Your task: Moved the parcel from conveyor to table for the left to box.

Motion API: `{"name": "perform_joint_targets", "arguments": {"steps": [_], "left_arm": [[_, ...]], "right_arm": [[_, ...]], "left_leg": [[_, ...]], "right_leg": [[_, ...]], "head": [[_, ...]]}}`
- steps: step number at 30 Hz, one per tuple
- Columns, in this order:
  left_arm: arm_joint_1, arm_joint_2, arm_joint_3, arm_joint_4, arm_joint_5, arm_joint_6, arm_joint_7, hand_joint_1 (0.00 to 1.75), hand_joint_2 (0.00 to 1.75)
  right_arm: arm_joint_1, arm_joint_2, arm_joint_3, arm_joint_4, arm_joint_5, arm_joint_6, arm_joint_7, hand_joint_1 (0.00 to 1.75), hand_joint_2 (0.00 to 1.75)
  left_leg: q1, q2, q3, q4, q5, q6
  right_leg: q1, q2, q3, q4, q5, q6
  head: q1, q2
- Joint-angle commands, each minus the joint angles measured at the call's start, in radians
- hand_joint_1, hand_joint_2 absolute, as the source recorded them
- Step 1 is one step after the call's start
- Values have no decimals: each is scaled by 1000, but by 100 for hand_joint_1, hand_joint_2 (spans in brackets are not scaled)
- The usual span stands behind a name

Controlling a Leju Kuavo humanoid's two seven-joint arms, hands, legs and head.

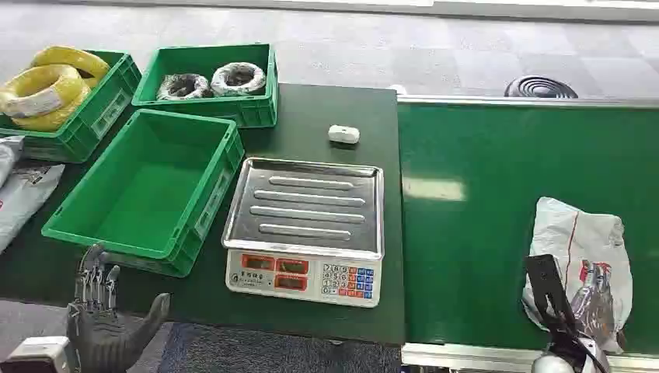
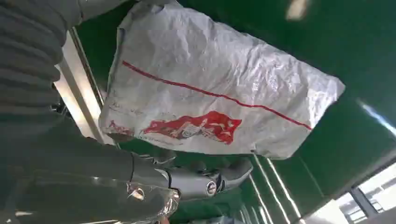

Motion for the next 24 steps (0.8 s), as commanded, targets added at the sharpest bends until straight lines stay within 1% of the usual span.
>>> {"name": "perform_joint_targets", "arguments": {"steps": [1, 3, 5, 6, 7, 16, 17, 18, 20, 24], "left_arm": [[-23, 88, -55, 63, 16, 5, 4, 0, 175], [-27, 106, -73, 76, 23, 17, 1, 0, 175], [-36, 112, -83, 85, 30, 26, 1, 0, 175], [-40, 114, -88, 86, 32, 31, 2, 0, 175], [-41, 114, -89, 86, 33, 31, 2, 0, 175], [-42, 114, -89, 84, 33, 31, 3, 0, 175], [-39, 115, -89, 80, 35, 32, 5, 0, 175], [-38, 117, -90, 78, 37, 34, 8, 0, 175], [-33, 119, -89, 73, 39, 38, 9, 0, 175], [-21, 121, -89, 59, 40, 59, 13, 0, 175]], "right_arm": [[-153, -72, -5, 353, 0, 152, 90, 0, 175], [-194, -82, 2, 455, 10, 184, 83, 0, 175], [-205, -88, 11, 504, 17, 201, 82, 0, 175], [-209, -90, 11, 524, 12, 218, 79, 21, 175], [-210, -89, 12, 526, 12, 219, 79, 145, 175], [-214, -88, 13, 523, 12, 219, 79, 145, 175], [-210, -89, 16, 515, 13, 227, 80, 171, 175], [-205, -86, 16, 501, 10, 236, 83, 175, 175], [-209, -81, 17, 489, 10, 250, 92, 175, 175], [-242, -86, 38, 478, 45, 299, 154, 175, 175]], "left_leg": [[0, 1, 2, -3, 1, 1], [1, 2, 2, -4, 2, 1], [1, 1, 1, -3, 1, 1], [1, 1, 1, -5, 2, 1], [0, 0, 1, -3, 1, 1], [1, 0, 3, -3, 2, 1], [1, 0, 4, -3, 1, 1], [1, -1, 3, -4, 3, 1], [1, -1, 5, -2, 1, 0], [1, 1, 5, -3, 2, 1]], "right_leg": [[0, -1, 1, -3, 1, -2], [1, 0, 2, -4, 2, -2], [1, 0, 1, -2, 1, -1], [1, -1, 2, -5, 3, -2], [1, -1, 1, -3, 2, -2], [2, -2, 3, -3, 2, -2], [1, -2, 4, -3, 1, -2], [2, -3, 4, -4, 2, -3], [1, -2, 5, -3, 1, -2], [2, -1, 5, -3, 2, -3]], "head": [[-1, 0], [-1, 0], [-1, 0], [-1, 0], [-1, 0], [0, 0], [0, 0], [-1, 0], [-1, 0], [-1, 0]]}}
